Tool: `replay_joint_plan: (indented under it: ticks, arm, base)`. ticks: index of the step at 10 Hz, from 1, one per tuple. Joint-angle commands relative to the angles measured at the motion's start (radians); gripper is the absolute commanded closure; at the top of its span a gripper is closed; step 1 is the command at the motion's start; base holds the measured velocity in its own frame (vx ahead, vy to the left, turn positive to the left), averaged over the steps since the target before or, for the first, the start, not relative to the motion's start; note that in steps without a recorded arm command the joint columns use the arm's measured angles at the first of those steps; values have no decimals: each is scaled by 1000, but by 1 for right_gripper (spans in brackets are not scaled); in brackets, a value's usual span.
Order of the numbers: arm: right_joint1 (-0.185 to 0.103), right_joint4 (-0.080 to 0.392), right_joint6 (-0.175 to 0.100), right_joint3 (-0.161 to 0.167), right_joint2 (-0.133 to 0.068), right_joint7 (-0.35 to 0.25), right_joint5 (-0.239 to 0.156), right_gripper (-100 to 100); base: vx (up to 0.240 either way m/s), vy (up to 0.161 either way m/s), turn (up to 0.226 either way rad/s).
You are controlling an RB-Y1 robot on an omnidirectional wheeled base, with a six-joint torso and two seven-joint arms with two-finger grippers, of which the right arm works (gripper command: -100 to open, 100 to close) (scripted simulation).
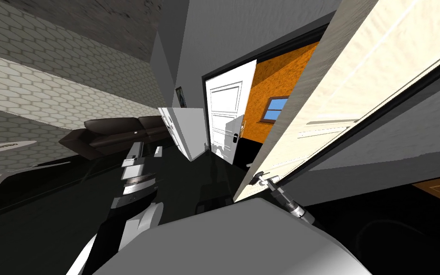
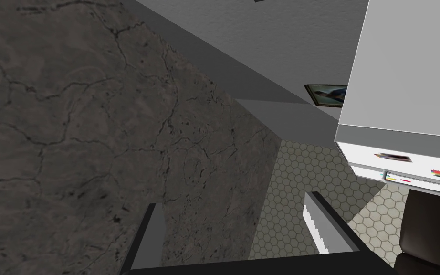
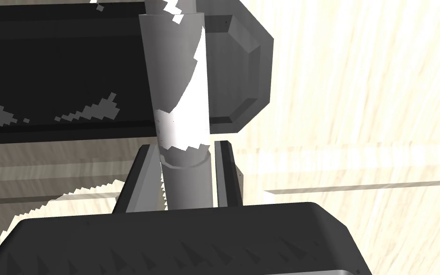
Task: Pull the door open
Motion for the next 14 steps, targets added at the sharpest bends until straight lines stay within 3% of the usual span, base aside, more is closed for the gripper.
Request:
replay_joint_plan:
  ticks: [1,10,13,14]
  arm:
    - [9,34,-50,10,3,8,5,100]
    - [75,177,-263,-14,-16,27,-14,100]
    - [84,196,-292,-17,-18,30,-16,100]
    - [81,193,-289,-3,-11,30,-7,100]
  base:
    - [3,-5,53]
    - [-41,-38,47]
    - [-123,-79,3]
    - [-55,-26,-4]
